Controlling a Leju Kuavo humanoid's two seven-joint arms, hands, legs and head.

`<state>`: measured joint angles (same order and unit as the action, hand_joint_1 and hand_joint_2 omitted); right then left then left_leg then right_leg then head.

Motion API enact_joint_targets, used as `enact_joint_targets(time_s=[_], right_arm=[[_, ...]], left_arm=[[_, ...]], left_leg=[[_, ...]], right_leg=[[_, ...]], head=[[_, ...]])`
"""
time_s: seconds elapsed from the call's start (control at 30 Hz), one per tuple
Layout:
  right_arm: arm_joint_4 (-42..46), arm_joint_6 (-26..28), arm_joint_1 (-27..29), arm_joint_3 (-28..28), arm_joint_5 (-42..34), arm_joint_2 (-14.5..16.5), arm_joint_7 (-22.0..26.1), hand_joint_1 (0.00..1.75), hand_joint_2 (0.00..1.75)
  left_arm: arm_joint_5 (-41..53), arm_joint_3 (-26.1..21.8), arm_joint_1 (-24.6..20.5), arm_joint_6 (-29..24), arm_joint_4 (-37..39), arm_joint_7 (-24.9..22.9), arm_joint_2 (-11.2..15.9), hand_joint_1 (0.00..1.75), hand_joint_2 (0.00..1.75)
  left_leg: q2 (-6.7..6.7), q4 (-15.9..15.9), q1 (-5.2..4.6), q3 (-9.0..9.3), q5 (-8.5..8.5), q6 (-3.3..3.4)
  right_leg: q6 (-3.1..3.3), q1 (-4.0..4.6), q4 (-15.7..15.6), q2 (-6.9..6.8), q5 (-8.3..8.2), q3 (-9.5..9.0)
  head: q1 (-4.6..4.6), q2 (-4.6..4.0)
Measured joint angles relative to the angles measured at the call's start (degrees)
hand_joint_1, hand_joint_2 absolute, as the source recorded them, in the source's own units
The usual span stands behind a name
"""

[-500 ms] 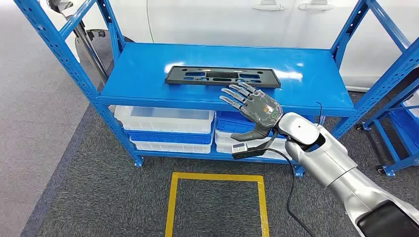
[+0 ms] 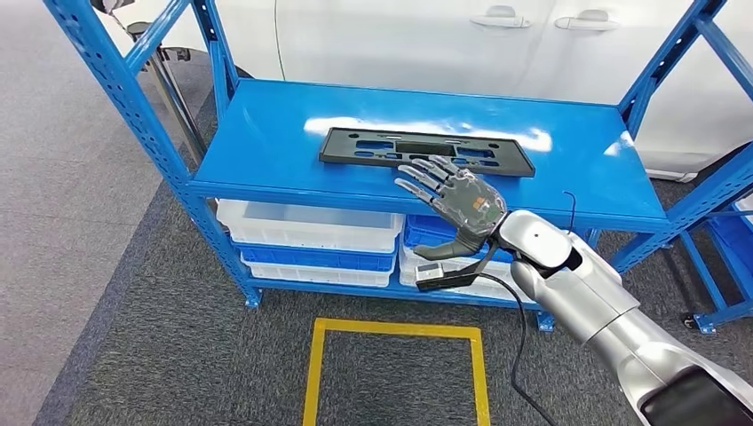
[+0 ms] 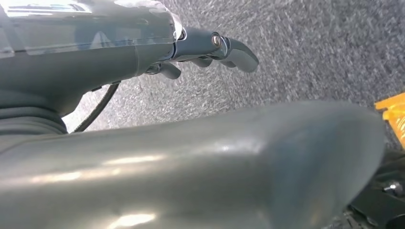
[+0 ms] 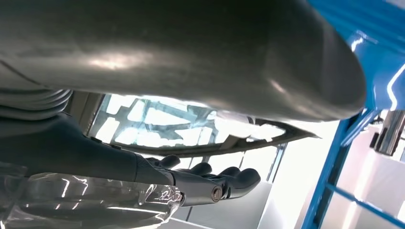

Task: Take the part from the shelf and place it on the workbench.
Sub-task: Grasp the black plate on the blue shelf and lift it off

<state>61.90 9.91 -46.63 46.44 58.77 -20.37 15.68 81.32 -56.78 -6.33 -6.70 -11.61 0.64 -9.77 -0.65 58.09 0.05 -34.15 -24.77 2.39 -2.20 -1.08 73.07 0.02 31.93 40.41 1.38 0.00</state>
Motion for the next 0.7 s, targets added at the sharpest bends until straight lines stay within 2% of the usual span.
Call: enact_joint_targets(time_s=[0.07, 0.1, 0.13, 0.2, 0.27, 0.3, 0.33, 0.4, 0.43, 0.47, 0.5, 0.57, 0.6, 0.63, 0.7], right_arm=[[0.01, 0.06, 0.27, -0.19, -0.01, -0.39, -0.09, 0.0, 0.0], [0.02, 0.08, 0.28, -0.28, 0.0, -0.55, -0.13, 0.0, 0.0], [0.03, 0.1, 0.27, -0.35, 0.0, -0.69, -0.18, 0.0, 0.0], [0.09, 0.11, 0.33, -0.46, 0.01, -0.85, -0.25, 0.0, 0.0], [0.24, 0.11, 0.37, -0.66, 0.01, -0.87, -0.27, 0.0, 0.0], [0.32, 0.06, 0.27, -0.73, 0.02, -0.87, -0.27, 0.0, 0.0], [0.38, -0.03, 0.1, -0.77, 0.03, -0.86, -0.26, 0.0, 0.0], [0.32, -0.51, -0.33, -0.75, -0.02, -0.8, -0.21, 0.0, 0.0], [0.21, -0.87, -0.47, -0.74, -0.15, -0.75, -0.17, 0.0, 0.0], [0.04, -1.25, -0.56, -0.73, -0.38, -0.69, -0.13, 0.0, 0.0], [-0.17, -1.61, -0.67, -0.72, -0.63, -0.6, -0.09, 0.0, 0.0], [-0.6, -2.01, -1.04, -0.73, -0.98, -0.4, -0.08, 0.0, 0.0], [-0.8, -2.1, -1.33, -0.74, -1.07, -0.31, -0.08, 0.0, 0.0], [-1.01, -2.14, -1.59, -0.75, -1.18, -0.26, -0.09, 0.0, 0.0], [-1.57, -2.16, -1.92, -0.83, -1.51, -0.22, -0.22, 0.0, 0.0]], left_arm=[[0.14, 0.05, -0.09, 0.11, 0.04, -0.09, -0.06, 0.0, 0.0], [0.16, 0.07, -0.18, 0.16, 0.08, -0.12, -0.1, 0.0, 0.0], [0.19, 0.09, -0.26, 0.22, 0.11, -0.13, -0.14, 0.0, 0.0], [0.21, 0.1, -0.37, 0.38, 0.15, -0.14, -0.15, 0.0, 0.0], [0.24, 0.12, -0.5, 0.49, 0.15, -0.15, -0.09, 0.0, 0.0], [0.25, 0.13, -0.58, 0.5, 0.15, -0.16, -0.05, 0.0, 0.0], [0.25, 0.13, -0.67, 0.52, 0.15, -0.17, -0.01, 0.0, 0.0], [0.25, 0.13, -0.7, 0.57, 0.15, -0.19, 0.02, 0.0, 0.0], [0.25, 0.13, -0.65, 0.58, 0.15, -0.19, 0.03, 0.0, 0.0], [0.25, 0.13, -0.59, 0.58, 0.15, -0.19, 0.04, 0.0, 0.0], [0.25, 0.13, -0.55, 0.59, 0.15, -0.19, 0.06, 0.0, 0.0], [0.24, 0.13, -0.56, 0.58, 0.15, -0.19, 0.11, 0.0, 0.0], [0.23, 0.13, -0.59, 0.59, 0.15, -0.19, 0.13, 0.0, 0.0], [0.22, 0.13, -0.62, 0.59, 0.15, -0.18, 0.14, 0.0, 0.0], [0.2, 0.13, -0.62, 0.59, 0.15, -0.15, 0.15, 0.0, 0.0]], left_leg=[[-0.1, -0.02, -0.38, 1.11, -0.76, -0.03], [-0.14, 0.0, -0.55, 1.47, -1.09, -0.14], [-0.14, -0.01, -0.61, 1.64, -1.34, -0.3], [-0.09, -0.14, -0.57, 1.72, -1.64, -0.78], [0.06, 0.08, -0.6, 1.8, -2.2, -1.38], [0.12, 1.3, -0.59, 1.35, -2.92, -1.74], [0.16, 3.61, -0.52, 0.28, -4.01, -2.11], [0.21, 10.91, -0.04, -3.7, -6.59, -2.8], [0.22, 14.04, 0.21, -5.72, -7.21, -3.06], [0.24, 15.55, 0.43, -7.03, -6.86, -3.28], [0.26, 14.86, 0.6, -7.27, -5.39, -3.42], [0.36, 8.09, 0.79, -5.05, -0.54, -3.47], [0.39, 4.41, 0.75, -3.5, 1.11, -3.35], [0.41, 1.87, 0.7, -2.41, 1.9, -3.02], [0.33, 0.25, 0.51, -1.6, 1.5, -2.18]], right_leg=[[1.12, 0.54, -7.36, 0.01, -5.59, -1.97], [1.66, 0.88, -11.07, -0.03, -7.52, -3.2], [2.01, 1.17, -13.46, -0.06, -8.45, -4.02], [2.26, 1.47, -15.06, -0.04, -8.38, -4.54], [2.45, 1.05, -15.8, 0.06, -8.33, -5.15], [2.62, 0.81, -16.24, 0.02, -8.31, -5.63], [2.76, 0.56, -16.62, -0.06, -8.26, -6.12], [2.97, 0.58, -16.76, -0.18, -7.88, -6.72], [2.97, 0.57, -16.74, -0.18, -7.65, -6.97], [2.91, 0.53, -16.72, -0.17, -7.36, -7.29], [2.8, 0.47, -16.66, -0.14, -7.02, -7.69], [2.39, 0.32, -16.47, -0.1, -6.2, -8.57], [2.08, 0.38, -16.28, -0.05, -5.78, -8.85], [1.76, 0.47, -16.14, -0.02, -5.46, -8.97], [1.14, 0.69, -16.08, 0.01, -5.12, -8.99]], head=[[0.01, 0.0], [0.0, 0.0], [0.01, 0.0], [0.02, 0.0], [0.03, 0.0], [0.03, 0.0], [0.04, 0.0], [0.04, 0.0], [0.04, 0.0], [0.04, 0.0], [0.04, 0.0], [0.04, 0.0], [0.04, 0.0], [0.04, 0.01], [0.03, 0.01]])
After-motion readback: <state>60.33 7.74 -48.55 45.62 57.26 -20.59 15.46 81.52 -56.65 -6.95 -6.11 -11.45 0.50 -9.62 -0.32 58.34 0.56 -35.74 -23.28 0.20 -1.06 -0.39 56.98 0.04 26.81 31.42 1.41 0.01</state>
